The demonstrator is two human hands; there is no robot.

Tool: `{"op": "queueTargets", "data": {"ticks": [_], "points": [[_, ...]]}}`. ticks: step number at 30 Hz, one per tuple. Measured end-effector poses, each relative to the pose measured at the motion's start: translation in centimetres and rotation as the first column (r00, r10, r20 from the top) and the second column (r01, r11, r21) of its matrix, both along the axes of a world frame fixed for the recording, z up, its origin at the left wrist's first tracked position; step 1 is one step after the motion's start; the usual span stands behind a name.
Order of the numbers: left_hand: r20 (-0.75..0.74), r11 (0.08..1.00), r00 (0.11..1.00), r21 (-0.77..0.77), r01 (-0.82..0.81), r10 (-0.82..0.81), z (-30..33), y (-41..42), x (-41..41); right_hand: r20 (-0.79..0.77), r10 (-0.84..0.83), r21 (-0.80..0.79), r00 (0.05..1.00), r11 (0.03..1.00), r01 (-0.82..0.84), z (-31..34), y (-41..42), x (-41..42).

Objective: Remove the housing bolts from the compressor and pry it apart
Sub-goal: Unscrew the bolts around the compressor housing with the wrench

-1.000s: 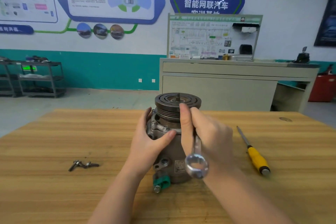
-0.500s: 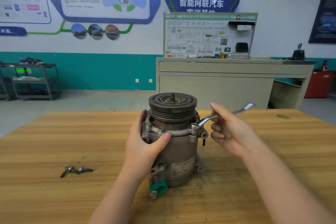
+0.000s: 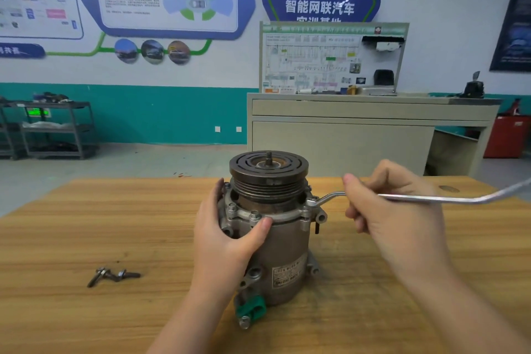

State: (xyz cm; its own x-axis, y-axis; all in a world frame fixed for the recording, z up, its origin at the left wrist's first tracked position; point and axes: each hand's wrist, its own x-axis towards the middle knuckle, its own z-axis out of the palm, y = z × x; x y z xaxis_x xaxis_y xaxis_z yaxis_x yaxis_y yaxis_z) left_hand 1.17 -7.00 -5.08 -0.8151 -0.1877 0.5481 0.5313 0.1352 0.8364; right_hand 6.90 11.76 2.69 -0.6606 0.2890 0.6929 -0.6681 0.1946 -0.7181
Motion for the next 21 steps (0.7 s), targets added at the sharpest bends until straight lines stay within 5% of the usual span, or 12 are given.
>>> {"op": "queueTargets", "data": {"ticks": [8,12,14,17,19,21], "points": [[-0.038,0.971,0.971,-0.019,-0.238,0.237,0.1,1.5,1.4,-0.202,-0.252,0.234,0.946,0.926,0.297,-1.7,-2.6,0.7],[-0.035,0.972,0.972,-0.032,-0.234,0.233,0.0,1.5,1.3,-0.339,-0.36,0.45,0.869,0.749,0.486,-1.0,-4.5,1.4],[-0.048,0.974,0.974,-0.03,-0.223,0.222,0.0,1.4,1.2,-0.216,-0.356,0.356,0.909,0.838,0.413,-1.4,-4.2,1.3],[-0.053,0.977,0.976,-0.018,-0.215,0.213,0.0,1.3,1.1,0.089,-0.031,-0.041,0.996,0.999,0.035,-1.9,-1.6,0.7],[-0.041,0.981,0.98,-0.018,-0.194,0.194,0.1,1.2,1.0,0.169,0.379,-0.323,0.91,0.893,-0.313,-1.7,1.0,-0.4],[-0.03,0.985,0.984,-0.019,-0.174,0.173,0.0,1.1,1.0,0.222,0.669,-0.476,0.709,0.709,-0.52,-1.1,3.1,-2.8]]}}
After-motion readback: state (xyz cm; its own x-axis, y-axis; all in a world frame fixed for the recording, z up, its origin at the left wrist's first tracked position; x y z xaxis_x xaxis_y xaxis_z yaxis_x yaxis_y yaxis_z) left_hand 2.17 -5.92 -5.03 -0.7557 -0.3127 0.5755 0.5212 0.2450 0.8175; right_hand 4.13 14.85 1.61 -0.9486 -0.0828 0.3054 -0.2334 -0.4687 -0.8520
